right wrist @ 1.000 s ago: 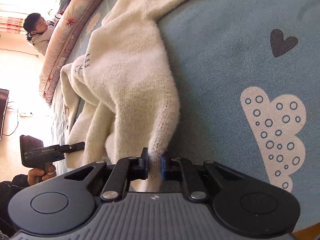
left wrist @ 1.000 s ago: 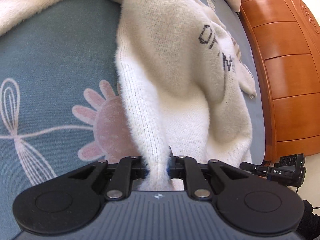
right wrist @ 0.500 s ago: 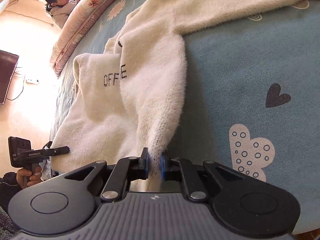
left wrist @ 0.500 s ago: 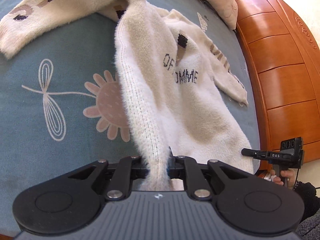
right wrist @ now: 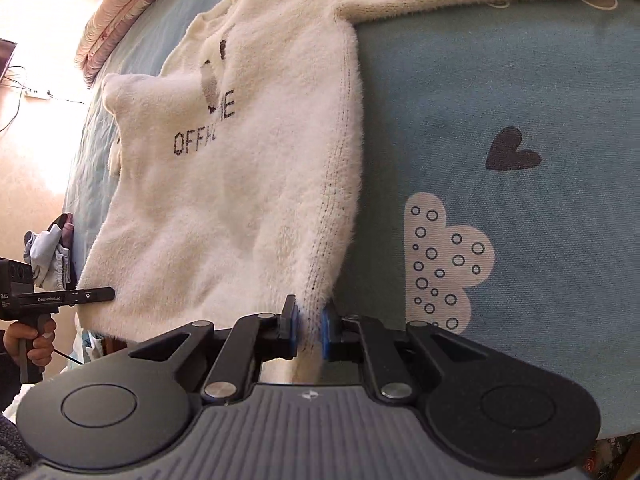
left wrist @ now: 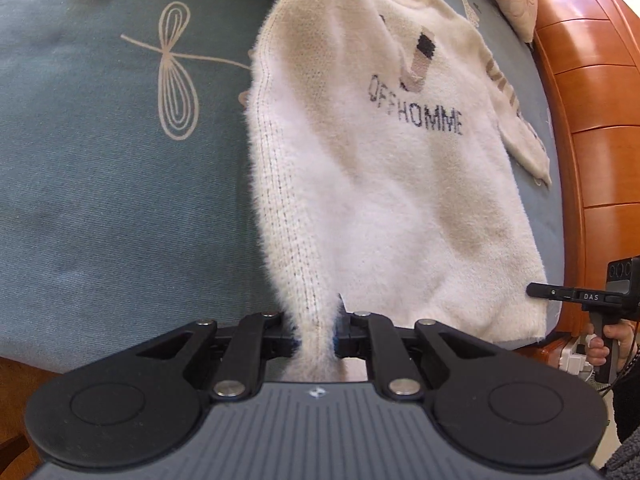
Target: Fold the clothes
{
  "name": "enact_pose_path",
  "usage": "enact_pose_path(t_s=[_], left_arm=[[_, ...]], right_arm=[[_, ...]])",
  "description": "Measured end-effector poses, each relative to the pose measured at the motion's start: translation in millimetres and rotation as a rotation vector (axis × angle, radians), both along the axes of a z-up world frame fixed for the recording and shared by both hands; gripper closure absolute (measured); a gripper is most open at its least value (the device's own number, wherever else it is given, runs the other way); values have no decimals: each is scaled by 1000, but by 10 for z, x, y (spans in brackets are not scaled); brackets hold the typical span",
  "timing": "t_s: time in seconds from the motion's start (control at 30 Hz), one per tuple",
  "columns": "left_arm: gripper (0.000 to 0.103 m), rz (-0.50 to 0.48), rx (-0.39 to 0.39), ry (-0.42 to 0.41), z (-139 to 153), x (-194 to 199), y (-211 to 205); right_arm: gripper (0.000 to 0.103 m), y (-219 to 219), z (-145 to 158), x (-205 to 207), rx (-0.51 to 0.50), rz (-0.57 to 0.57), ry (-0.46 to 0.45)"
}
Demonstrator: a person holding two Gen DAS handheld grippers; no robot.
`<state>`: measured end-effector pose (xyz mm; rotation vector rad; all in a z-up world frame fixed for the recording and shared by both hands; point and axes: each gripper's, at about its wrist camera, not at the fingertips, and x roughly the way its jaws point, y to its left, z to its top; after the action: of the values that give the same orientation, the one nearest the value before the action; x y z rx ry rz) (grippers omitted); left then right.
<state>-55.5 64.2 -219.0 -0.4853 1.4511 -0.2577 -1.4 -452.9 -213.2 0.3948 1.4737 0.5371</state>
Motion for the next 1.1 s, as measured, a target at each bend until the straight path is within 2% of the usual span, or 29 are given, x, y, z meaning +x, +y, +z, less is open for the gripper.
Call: enact_pose_path(t_s=[0.13, 0.33, 0.37, 0.4, 0.47, 0.57, 0.63, 0.67, 0.77, 0.9, 1.0, 1.1], left_arm=[[92, -24, 63, 37, -281, 205, 80], [91, -47, 81, 31, -318, 276, 101], [88, -54, 87, 35, -321, 286, 96], [84, -59, 94, 48, -321, 301, 98], [83, -67, 114, 65, -307, 326, 107], [82, -92, 219, 1, -105, 318, 106], [82, -140, 283, -92, 77, 345, 30], [82, -165, 286, -140, 140, 393, -27], [80, -241, 222, -280, 213, 686, -308], [79, -343, 148, -443, 28, 1194, -815], [79, -361, 120, -476, -181, 1467, -1021], [79, -365, 164, -449, -354, 1502, -943]], right_arm=[[91, 119, -249, -48, -50, 15, 26], [91, 269, -404, -153, -110, 64, 58], [90, 308, -396, -167, -150, 86, 41], [85, 343, -380, -178, -196, 107, 18], [81, 379, -289, -185, -271, 126, -42], [79, 352, 0, -133, -322, 91, -169], [70, 345, 191, -64, -312, 61, -258], [69, 395, 236, -7, -309, 59, -298], [67, 773, 201, 248, -297, 99, -393], [67, 1388, -6, 635, -279, 143, -524], [67, 1740, -196, 831, -301, 165, -560], [66, 1736, -300, 800, -335, 165, -556]])
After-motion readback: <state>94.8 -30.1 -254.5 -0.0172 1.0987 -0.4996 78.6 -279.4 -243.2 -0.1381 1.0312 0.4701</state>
